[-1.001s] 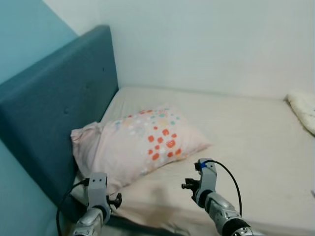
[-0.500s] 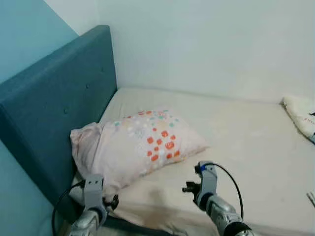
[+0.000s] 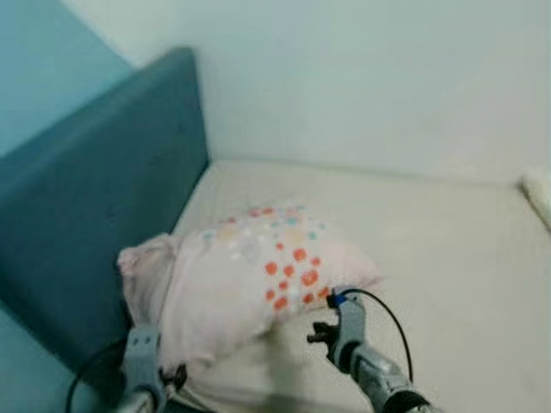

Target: Clean up the room

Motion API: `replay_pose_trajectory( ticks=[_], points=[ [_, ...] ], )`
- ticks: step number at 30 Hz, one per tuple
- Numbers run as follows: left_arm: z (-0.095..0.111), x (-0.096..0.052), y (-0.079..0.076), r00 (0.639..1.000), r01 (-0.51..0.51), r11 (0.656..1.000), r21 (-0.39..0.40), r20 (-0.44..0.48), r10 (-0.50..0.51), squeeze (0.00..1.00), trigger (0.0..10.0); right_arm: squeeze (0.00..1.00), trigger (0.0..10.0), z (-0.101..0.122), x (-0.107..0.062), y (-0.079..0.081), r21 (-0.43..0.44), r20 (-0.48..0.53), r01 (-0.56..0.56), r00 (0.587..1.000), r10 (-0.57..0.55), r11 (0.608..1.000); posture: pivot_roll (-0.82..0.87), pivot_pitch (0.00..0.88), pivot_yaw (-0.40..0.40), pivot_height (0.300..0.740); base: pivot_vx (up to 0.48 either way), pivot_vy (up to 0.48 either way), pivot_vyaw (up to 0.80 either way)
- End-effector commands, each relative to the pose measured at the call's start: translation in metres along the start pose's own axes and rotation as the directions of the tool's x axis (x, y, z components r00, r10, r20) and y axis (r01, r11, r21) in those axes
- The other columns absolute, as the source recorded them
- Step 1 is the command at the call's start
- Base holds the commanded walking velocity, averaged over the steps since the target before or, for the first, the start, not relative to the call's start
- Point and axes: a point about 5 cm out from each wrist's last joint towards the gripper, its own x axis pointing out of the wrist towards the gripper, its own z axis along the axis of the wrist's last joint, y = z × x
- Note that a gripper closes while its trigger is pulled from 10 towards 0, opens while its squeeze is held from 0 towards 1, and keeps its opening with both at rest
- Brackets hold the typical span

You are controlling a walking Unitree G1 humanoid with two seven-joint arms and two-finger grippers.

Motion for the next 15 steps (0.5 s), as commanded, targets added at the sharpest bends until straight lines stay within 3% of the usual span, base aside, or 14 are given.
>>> replay_pose_trajectory(
  ticks=[1, 4, 15],
  points=[
    [-0.004, -0.001, -0.001, 1.000, 0.003, 1.000, 0.003, -0.014, -0.003, 0.00, 10.0, 0.00, 10.0, 0.006, 0.002, 0.002, -0.015, 0.006, -0.002, 1.000, 0.002, 1.000, 0.04, 0.000, -0.026, 0.700, 0.304, 0.000, 0.00],
    [-0.004, -0.001, -0.001, 1.000, 0.000, 1.000, 0.006, -0.013, 0.000, 0.00, 10.0, 0.00, 10.0, 0.006, 0.002, 0.002, -0.015, 0.005, 0.000, 1.000, 0.000, 1.000, 0.04, 0.000, -0.026, 0.700, 0.304, 0.000, 0.00],
    [-0.008, -0.004, 0.013, 0.995, -0.084, 0.995, 0.053, -0.054, 0.087, 0.00, 10.0, 0.00, 10.0, 0.000, 0.001, 0.000, -0.024, -0.024, 0.005, 1.000, -0.005, 1.000, 0.04, 0.000, -0.024, 0.700, 0.000, 0.000, 0.00]
  ],
)
